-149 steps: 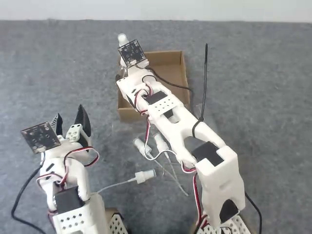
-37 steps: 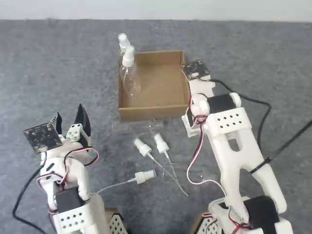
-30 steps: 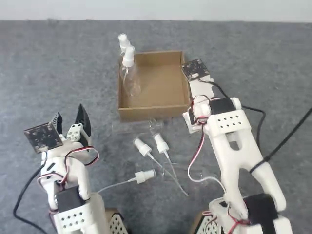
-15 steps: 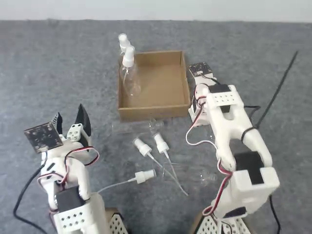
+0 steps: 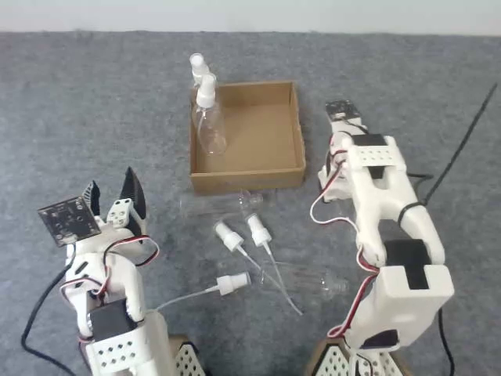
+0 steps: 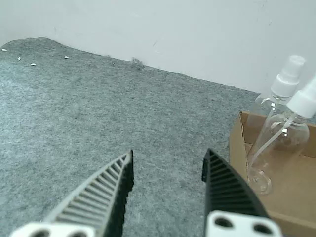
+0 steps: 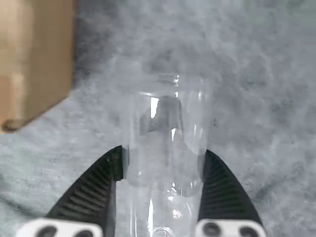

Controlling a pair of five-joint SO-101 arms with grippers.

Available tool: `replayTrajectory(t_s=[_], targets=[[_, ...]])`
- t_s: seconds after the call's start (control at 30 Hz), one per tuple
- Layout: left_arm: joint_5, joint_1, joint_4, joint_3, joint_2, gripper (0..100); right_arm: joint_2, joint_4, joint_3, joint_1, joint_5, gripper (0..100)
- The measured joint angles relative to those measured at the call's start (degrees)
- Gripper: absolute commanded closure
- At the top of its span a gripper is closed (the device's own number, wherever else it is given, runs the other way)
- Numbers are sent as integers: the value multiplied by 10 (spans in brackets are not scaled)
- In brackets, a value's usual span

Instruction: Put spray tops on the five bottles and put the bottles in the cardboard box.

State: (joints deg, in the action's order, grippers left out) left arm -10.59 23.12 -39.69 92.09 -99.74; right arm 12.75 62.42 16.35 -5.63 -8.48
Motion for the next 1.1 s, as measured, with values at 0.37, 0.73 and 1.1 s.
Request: replayTrajectory(t_s=[0.37, 0.73, 1.1], targets=[[0, 0, 0, 0, 0, 786, 0, 35, -1, 70, 57, 922], [0, 0, 0, 0, 0, 786, 0, 40, -1, 76, 428, 922], [0, 0, 0, 0, 0, 786, 0, 40, -1, 79, 692, 917]])
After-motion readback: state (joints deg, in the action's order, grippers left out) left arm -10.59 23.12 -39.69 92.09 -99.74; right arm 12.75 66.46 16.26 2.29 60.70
